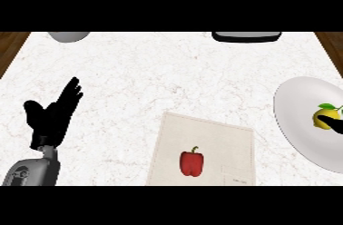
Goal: Pick the lemon from the placemat and place it in the plate
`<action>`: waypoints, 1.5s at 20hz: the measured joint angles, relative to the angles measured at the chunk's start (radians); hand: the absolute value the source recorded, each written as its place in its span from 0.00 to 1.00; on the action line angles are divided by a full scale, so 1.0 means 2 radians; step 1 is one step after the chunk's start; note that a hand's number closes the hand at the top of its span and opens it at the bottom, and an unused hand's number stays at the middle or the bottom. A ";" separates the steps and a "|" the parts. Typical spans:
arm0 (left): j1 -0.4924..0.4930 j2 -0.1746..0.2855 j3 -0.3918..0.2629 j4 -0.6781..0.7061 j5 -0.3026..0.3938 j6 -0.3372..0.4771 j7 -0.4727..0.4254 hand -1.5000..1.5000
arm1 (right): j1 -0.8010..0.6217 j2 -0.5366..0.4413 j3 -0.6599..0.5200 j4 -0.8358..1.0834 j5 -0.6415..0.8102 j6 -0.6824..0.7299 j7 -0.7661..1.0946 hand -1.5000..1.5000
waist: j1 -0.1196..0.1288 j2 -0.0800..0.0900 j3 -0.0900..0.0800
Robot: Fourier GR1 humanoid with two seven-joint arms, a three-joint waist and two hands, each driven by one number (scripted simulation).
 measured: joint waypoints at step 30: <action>-0.003 -0.012 0.012 0.006 -0.012 -0.008 -0.010 0.50 | 0.075 -0.064 -0.153 0.032 -0.283 0.239 -0.009 0.00 | 0.003 0.001 0.000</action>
